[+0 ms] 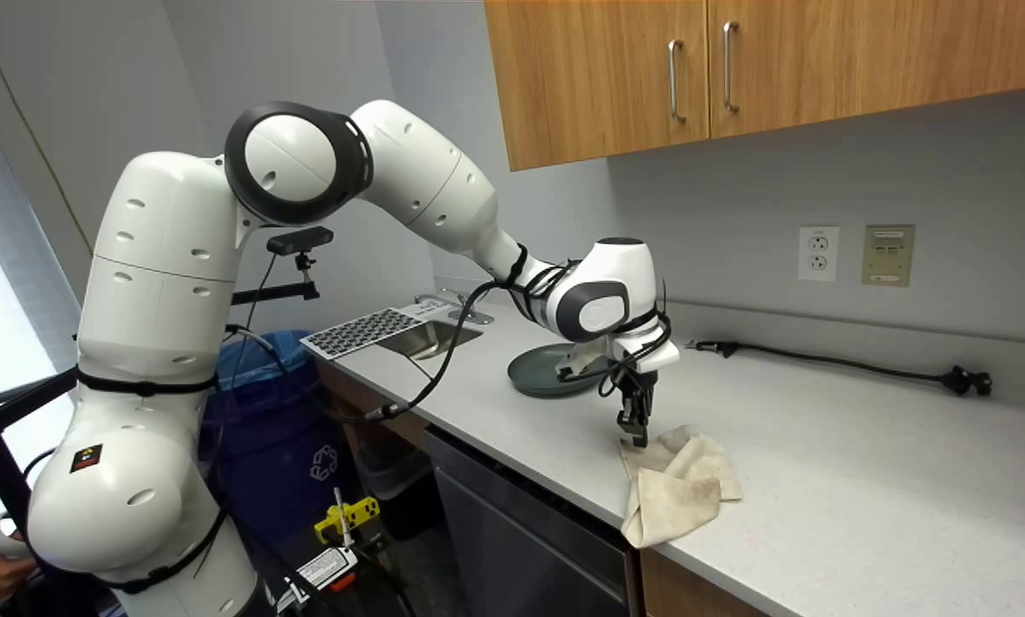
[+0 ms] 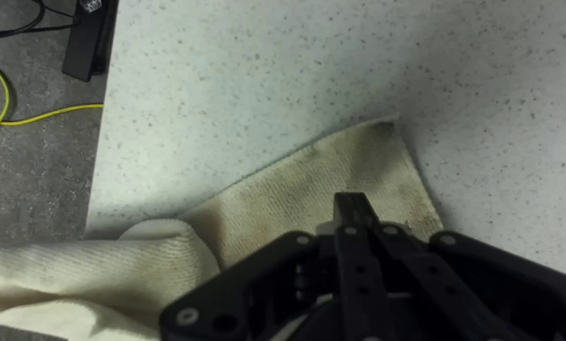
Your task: Lay the white cloth flat on the countertop
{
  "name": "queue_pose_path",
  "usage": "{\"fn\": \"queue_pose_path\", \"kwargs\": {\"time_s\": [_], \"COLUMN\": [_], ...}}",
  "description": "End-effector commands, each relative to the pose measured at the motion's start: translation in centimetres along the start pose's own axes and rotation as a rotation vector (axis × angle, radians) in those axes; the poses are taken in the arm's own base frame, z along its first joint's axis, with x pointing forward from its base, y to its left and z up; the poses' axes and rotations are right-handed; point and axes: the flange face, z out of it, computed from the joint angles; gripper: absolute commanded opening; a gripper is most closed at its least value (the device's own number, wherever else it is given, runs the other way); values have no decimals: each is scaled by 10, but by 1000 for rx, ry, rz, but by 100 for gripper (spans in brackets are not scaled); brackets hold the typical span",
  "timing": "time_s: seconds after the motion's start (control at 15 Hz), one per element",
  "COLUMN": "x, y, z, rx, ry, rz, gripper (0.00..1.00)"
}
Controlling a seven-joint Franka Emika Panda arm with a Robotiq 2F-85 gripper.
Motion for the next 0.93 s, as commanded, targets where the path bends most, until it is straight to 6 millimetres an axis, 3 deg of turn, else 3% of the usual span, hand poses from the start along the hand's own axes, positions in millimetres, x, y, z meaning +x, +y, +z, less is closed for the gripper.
{"fn": "queue_pose_path", "kwargs": {"time_s": [0.0,0.47,0.87], "x": [3,14,12], "y": [-7,-23,-23], "z": [6,4,23], "rx": [-21,-25,-20], "ry": [3,37,8], "rz": [-24,-51,-35], "gripper": [0,0,0]}}
